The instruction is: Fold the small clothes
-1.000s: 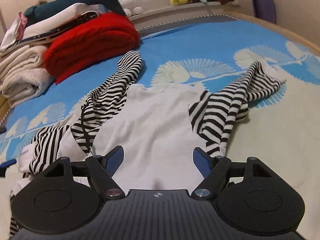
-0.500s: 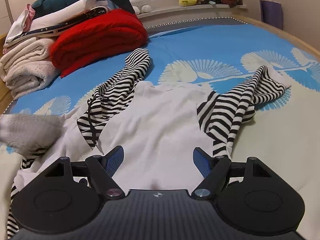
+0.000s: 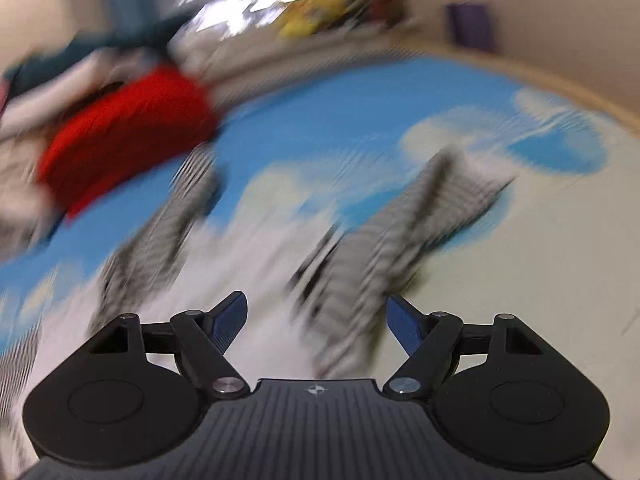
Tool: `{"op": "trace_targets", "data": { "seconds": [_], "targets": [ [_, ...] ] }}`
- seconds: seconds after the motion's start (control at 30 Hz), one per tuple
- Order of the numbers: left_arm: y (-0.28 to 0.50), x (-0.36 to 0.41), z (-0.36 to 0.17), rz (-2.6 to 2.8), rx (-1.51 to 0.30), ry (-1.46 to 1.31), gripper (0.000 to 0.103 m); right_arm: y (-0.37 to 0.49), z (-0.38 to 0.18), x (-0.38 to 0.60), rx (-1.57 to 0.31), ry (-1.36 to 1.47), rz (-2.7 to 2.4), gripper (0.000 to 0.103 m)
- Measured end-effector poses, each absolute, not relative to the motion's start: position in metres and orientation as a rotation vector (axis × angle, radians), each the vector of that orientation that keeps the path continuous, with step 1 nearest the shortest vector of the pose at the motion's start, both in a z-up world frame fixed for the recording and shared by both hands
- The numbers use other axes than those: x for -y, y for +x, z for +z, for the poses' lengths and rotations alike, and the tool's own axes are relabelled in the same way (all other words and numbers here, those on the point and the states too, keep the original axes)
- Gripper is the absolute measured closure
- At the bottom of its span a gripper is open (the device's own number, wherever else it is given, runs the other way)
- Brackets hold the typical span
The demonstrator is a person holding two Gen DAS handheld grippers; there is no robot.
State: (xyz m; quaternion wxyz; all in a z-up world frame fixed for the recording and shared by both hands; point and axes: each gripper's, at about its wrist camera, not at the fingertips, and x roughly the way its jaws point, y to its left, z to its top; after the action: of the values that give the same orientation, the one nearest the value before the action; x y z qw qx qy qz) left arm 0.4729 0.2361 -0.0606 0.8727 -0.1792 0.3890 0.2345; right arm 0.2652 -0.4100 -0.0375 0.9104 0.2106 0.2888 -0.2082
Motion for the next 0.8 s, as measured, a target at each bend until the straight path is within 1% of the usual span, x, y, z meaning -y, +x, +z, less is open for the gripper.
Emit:
{"op": "trace_targets", "data": {
  "seconds": [0.07,0.2,0.27,0.3,0.37,0.4,0.47,0.5,0.57,0.6,0.67,0.7,0.73,0.77,0.8],
  "targets": [
    [0.473,-0.226,-0.064,0.459,-0.819,-0.317,0.017,0.264,-0.037,0.452,-0.537,0.481,-0.550,0.025],
    [0.473,-0.212,-0.062,0.441,-0.820,-0.242,0.017,0.271,-0.060,0.544,-0.533,0.635,-0.736,0.025],
    [0.476,-0.206,-0.065,0.438,-0.835,-0.212,0.017,0.273,-0.079,0.584,-0.535,0.756,-0.774,0.028],
    [0.478,-0.204,-0.067,0.439,-0.844,-0.196,0.017,0.275,-0.089,0.600,-0.539,0.819,-0.785,0.036],
    [0.481,-0.198,-0.069,0.448,-0.857,-0.166,0.017,0.281,-0.107,0.619,-0.547,0.923,-0.762,0.044],
    [0.483,-0.195,-0.070,0.452,-0.862,-0.152,0.017,0.288,-0.112,0.624,-0.552,0.968,-0.734,0.044],
    [0.487,-0.189,-0.073,0.455,-0.868,-0.141,0.017,0.307,-0.109,0.621,-0.532,0.998,-0.659,0.044],
    [0.488,-0.187,-0.073,0.454,-0.870,-0.141,0.017,0.316,-0.104,0.618,-0.516,0.982,-0.619,0.042],
    [0.491,-0.181,-0.074,0.444,-0.874,-0.148,0.017,0.345,-0.091,0.601,-0.503,0.913,-0.540,0.033],
    [0.492,-0.179,-0.075,0.436,-0.877,-0.149,0.017,0.361,-0.087,0.592,-0.508,0.865,-0.528,0.027],
    [0.494,-0.175,-0.076,0.430,-0.880,-0.145,0.017,0.398,-0.090,0.580,-0.613,0.754,-0.606,0.025],
    [0.494,-0.173,-0.076,0.430,-0.880,-0.143,0.017,0.417,-0.097,0.577,-0.698,0.700,-0.659,0.028],
    [0.495,-0.172,-0.077,0.432,-0.881,-0.144,0.017,0.433,-0.105,0.576,-0.792,0.655,-0.721,0.040],
    [0.496,-0.172,-0.077,0.434,-0.883,-0.150,0.017,0.442,-0.110,0.575,-0.854,0.638,-0.765,0.055],
    [0.496,-0.173,-0.077,0.436,-0.884,-0.162,0.017,0.447,-0.110,0.573,-0.875,0.616,-0.767,0.101]
  ]
}}
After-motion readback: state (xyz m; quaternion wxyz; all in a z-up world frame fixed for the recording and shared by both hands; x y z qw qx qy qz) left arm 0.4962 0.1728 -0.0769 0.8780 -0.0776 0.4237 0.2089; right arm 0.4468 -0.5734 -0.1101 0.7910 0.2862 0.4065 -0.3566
